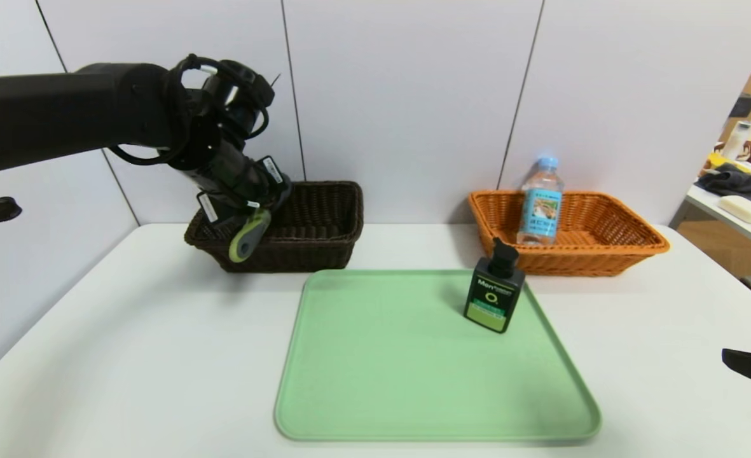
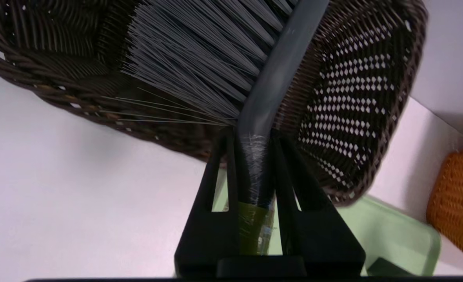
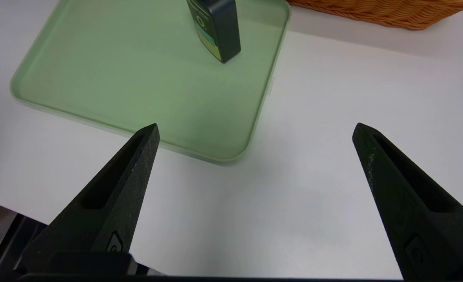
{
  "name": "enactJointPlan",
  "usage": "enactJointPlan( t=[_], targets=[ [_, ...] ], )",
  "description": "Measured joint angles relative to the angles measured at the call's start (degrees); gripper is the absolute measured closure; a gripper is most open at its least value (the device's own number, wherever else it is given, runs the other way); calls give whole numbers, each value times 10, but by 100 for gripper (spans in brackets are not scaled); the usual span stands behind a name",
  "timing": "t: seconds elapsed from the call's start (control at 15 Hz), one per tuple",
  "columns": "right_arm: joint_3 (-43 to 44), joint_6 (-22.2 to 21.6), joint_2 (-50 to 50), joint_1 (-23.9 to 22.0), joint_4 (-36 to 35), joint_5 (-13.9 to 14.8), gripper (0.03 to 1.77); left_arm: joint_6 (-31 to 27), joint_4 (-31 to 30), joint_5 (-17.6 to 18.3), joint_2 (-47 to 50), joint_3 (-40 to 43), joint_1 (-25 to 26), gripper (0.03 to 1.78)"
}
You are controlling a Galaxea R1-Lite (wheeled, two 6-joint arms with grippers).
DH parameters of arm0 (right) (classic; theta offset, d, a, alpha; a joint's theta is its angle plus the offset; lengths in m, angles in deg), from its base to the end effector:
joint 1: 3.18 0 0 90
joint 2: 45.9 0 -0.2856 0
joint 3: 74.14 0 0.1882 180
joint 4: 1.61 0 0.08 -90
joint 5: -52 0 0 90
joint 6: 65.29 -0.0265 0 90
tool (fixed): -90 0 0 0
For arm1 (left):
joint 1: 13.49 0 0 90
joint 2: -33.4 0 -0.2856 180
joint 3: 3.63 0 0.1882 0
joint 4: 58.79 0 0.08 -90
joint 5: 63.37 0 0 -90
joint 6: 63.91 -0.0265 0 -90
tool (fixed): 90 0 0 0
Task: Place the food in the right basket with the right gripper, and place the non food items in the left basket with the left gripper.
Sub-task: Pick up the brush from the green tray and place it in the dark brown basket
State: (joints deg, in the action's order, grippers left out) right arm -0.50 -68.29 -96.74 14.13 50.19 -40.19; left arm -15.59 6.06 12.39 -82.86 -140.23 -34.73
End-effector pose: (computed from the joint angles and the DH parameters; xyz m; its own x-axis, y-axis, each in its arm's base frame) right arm 0.0821 0.0266 0.2428 0.8230 0.2965 -0.4845 -0.3046 0.9503 0.0643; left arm 0.3549 -0.1309 0.2475 0.7334 -0.0211 -0.6795 -0.3632 0.8327 -0.4179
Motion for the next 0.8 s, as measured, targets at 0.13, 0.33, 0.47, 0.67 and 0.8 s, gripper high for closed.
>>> enactJointPlan(
  t=[0.13,0.33,0.47,0.67,0.8],
  targets=[
    [-7,0,3,0,0,0,10,14,-11,12,-18,0,17,150],
    [-16,0,7,0,0,0,10,27,-28,14,-34,-2,25,150],
    [-19,0,8,0,0,0,10,26,-41,13,-38,-3,26,150],
    [-20,0,8,0,0,0,10,26,-69,13,-43,-3,26,150],
    [-25,0,8,0,0,0,10,26,-90,12,-44,-3,26,150]
  ],
)
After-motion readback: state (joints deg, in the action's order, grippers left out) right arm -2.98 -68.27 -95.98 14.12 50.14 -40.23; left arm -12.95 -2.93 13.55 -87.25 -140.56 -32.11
